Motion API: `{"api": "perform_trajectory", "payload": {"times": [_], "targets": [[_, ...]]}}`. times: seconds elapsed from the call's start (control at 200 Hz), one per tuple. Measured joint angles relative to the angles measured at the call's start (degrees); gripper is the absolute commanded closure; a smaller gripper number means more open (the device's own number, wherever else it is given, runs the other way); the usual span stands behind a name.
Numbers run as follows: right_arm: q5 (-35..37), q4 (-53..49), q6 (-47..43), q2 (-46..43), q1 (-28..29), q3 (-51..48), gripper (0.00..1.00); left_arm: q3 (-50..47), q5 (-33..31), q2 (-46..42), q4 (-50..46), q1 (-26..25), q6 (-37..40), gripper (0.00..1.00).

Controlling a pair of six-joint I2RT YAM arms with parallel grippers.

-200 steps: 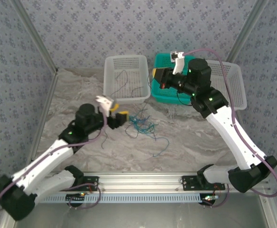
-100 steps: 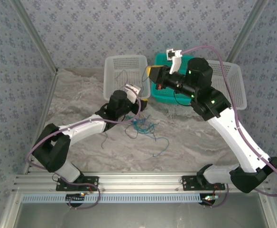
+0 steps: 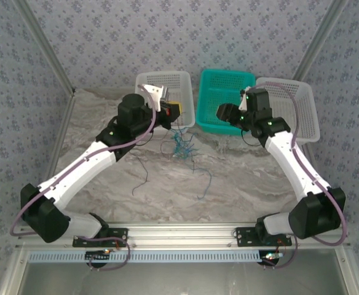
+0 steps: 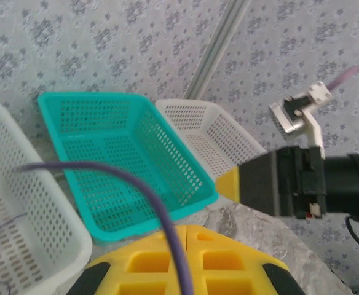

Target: Untangle the cables

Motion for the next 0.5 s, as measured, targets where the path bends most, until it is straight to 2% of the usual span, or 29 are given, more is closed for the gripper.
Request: {"api": "perform_trajectory", "payload": {"times": [0.15,0.25,0.39,0.5], "targets": [[-6.99,4.74,-4.39,-9.7,0.85,-5.44,0.32,0.37,-1.09,1.55,-6.01,0.0,-1.49,1.0],[-11.1,9.55,-8.26,-14.4,5.14,-8.22,0.31,0.5,-1.29,2.71,-8.63,0.0,-2.14,1.0],[-13.42,17.66,-13.33,-13.46,13.66,-12.09,0.27,0.59,-1.2,2.95,-10.25,0.0,-2.93,1.0],[-13.46,28.13,-18.95,-10.14,18.6,-18.25,0.27,0.79,-0.98,2.93,-10.32,0.0,-2.95,1.0]]}}
